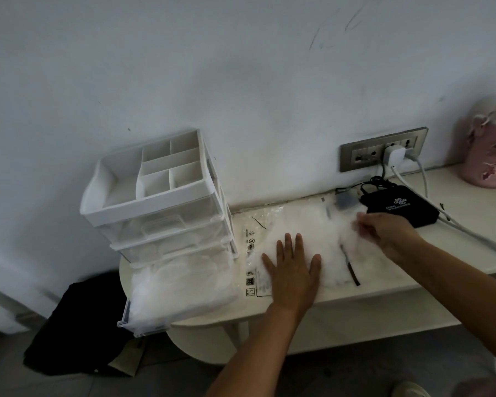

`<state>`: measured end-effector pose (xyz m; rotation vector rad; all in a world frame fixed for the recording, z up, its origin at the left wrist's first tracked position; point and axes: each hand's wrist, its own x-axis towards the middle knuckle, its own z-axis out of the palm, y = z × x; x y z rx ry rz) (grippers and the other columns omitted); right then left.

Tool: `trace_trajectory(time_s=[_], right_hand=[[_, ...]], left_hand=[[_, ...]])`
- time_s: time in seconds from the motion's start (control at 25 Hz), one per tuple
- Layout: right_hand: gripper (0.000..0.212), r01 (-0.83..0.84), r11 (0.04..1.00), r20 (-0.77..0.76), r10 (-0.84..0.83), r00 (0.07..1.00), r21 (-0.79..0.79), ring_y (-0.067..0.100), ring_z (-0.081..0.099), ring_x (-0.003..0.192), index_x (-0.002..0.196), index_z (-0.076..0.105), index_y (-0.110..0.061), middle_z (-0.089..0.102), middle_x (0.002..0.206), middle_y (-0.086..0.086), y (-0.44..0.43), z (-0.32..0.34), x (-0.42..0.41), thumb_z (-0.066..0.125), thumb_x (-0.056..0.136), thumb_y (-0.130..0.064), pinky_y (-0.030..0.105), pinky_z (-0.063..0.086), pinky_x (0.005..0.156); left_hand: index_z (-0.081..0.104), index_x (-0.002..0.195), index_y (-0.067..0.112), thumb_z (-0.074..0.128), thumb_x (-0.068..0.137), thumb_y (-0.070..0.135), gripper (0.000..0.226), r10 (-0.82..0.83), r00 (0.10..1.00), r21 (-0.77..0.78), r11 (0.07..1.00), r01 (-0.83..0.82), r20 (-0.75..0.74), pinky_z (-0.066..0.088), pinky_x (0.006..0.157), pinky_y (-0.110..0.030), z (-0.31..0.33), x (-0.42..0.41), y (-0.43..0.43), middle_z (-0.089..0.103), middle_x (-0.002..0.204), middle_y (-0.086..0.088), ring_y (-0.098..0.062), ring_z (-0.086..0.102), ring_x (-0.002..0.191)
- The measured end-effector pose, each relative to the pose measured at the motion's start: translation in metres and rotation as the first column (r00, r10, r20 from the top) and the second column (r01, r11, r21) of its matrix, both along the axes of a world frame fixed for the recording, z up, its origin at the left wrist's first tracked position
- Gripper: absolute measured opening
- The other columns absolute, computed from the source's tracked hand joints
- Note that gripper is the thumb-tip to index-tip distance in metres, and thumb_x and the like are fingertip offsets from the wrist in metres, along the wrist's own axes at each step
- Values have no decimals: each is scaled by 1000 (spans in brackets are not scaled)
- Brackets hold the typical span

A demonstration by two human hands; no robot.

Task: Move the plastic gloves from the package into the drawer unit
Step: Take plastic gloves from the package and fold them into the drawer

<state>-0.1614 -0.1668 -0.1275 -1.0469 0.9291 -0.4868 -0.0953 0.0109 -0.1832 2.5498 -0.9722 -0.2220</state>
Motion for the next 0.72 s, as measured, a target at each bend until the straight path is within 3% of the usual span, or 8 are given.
trace_trajectory(time_s=[0.12,0.2,0.28,0.36,0.44,0.56,0.64,0.72], right_hand=[[14,-57,946,-52,43,998,-319,19,55,65,74,57,-9,59,74,9,-2,27,-7,66,85,-12,29,48,61],[13,-117,918,15,133,991,-378,20,57,72,78,55,-8,60,79,9,4,53,-13,64,86,-13,28,47,62],[14,-212,893,124,281,952,-396,22,59,74,79,53,-7,64,81,10,12,72,-16,66,82,-14,28,51,64],[21,-314,847,153,411,899,-429,32,60,78,73,51,-9,69,87,13,24,83,-17,66,78,-23,34,53,68],[29,-382,761,75,488,869,-525,33,63,93,70,51,-10,70,96,16,36,84,-12,67,72,-35,39,52,82],[32,-531,418,-261,550,794,-737,-3,65,92,71,56,-15,71,90,-10,54,80,-5,67,74,-45,14,49,78],[15,-621,41,-534,469,704,-783,-10,61,85,81,61,-25,67,97,-18,69,78,0,66,82,-39,4,42,68],[3,-635,-226,-666,389,637,-739,-7,57,77,88,59,-35,65,99,-18,84,78,1,61,86,-36,5,38,64]], left_hand=[[6,153,19,-19,63,68,106,-3,999,16,1000,3,32,-19,111,-50,-3,1,-1,-3,161,-6,-22,-10,148],[9,153,19,-13,71,70,100,8,1000,30,999,-9,16,-20,110,-49,-5,1,-1,-1,161,-6,-22,-9,148],[18,152,18,14,93,63,74,21,999,49,999,-19,-26,-16,113,-49,-4,8,-2,7,161,-4,-20,-3,148],[43,141,12,37,98,47,55,67,983,-151,984,-94,-174,6,119,-48,9,11,-4,34,153,-7,-21,23,144],[65,113,4,49,96,38,42,53,871,-481,817,-319,-488,40,102,-41,36,12,-2,64,122,-14,-24,57,118],[70,103,9,42,93,58,58,-216,489,-504,628,-593,-845,47,95,-38,80,25,5,73,99,-10,-21,68,98],[69,110,7,33,85,74,80,-305,320,-441,669,-599,-897,39,102,-46,96,44,14,73,100,-10,-23,65,103],[69,107,6,41,87,67,70,-305,279,-412,718,-561,-911,40,101,-47,108,57,27,73,99,-8,-22,64,100]])
